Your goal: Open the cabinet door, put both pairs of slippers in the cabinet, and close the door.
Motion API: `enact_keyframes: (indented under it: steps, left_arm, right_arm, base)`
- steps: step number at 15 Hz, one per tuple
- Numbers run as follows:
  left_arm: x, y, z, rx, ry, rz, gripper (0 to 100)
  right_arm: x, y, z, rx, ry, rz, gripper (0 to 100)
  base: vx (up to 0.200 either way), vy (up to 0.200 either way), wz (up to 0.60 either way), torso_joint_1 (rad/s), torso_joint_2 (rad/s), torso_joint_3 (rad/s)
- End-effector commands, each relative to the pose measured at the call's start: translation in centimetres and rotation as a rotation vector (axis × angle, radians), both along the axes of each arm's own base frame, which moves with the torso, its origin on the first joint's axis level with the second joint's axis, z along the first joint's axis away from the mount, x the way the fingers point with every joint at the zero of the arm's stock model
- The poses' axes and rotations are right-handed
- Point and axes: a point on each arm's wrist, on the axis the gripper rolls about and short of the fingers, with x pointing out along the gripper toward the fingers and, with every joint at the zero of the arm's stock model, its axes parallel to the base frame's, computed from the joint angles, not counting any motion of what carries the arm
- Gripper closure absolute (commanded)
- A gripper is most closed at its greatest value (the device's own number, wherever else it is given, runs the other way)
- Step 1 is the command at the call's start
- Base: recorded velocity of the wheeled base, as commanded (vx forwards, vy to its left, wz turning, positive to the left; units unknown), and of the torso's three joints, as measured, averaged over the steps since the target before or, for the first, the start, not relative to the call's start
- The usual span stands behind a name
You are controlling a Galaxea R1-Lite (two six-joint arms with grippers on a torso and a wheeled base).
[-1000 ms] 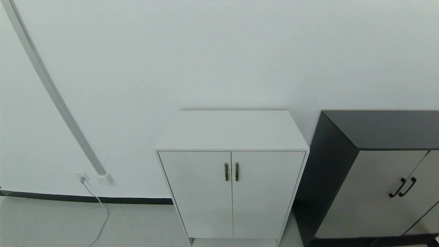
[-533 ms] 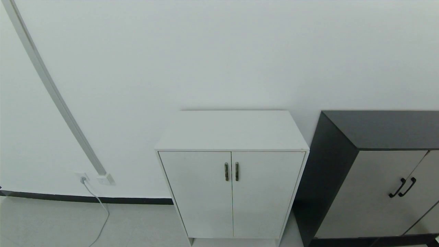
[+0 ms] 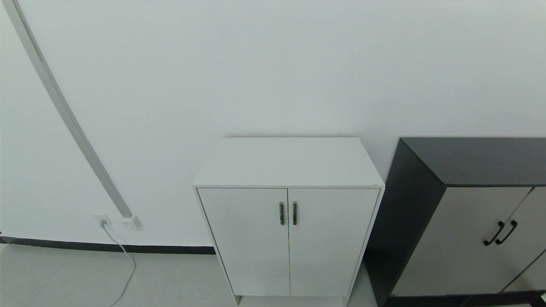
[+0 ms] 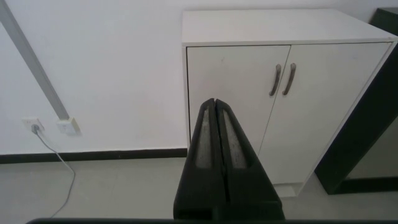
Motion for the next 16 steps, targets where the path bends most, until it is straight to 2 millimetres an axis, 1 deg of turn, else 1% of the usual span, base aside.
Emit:
enact_keyframes:
  steps: [1,2,5,8,10,16]
  left_arm:
    - [0.01,0.00,0.00,-0.001,0.001,0.000,100]
    - [0.01,0.00,0.00,-0.001,0.001,0.000,100]
    - [0.01,0.00,0.00,0.001,0.001,0.000,100]
    - [0.01,0.00,0.00,0.001,0.001,0.000,100]
    - [0.01,0.00,0.00,-0.001,0.001,0.000,100]
    - [0.01,0.00,0.00,-0.001,0.001,0.000,100]
  right_arm:
    - [-0.92,0.02,-0.14,-0.007,-0.118,0.039,100]
    - [-1.32,-0.09,-0.23,-0.005,-0.171,0.103,100]
    - [-1.66,-0.04,-0.33,0.000,-0.216,0.084,100]
    - [-1.66,-0.06,-0.34,0.003,-0.214,0.073,100]
    - [-1.65,0.10,-0.32,0.006,-0.214,0.142,100]
    - [-1.66,0.10,-0.33,0.003,-0.215,0.142,100]
  base:
    - [0.000,0.000,0.00,0.000,0.00,0.000]
    - [0.000,0.000,0.00,0.000,0.00,0.000]
    - [0.000,0.000,0.00,0.000,0.00,0.000]
    - [0.000,0.000,0.00,0.000,0.00,0.000]
    - [0.000,0.000,0.00,0.000,0.00,0.000]
    - [0.000,0.000,0.00,0.000,0.00,0.000]
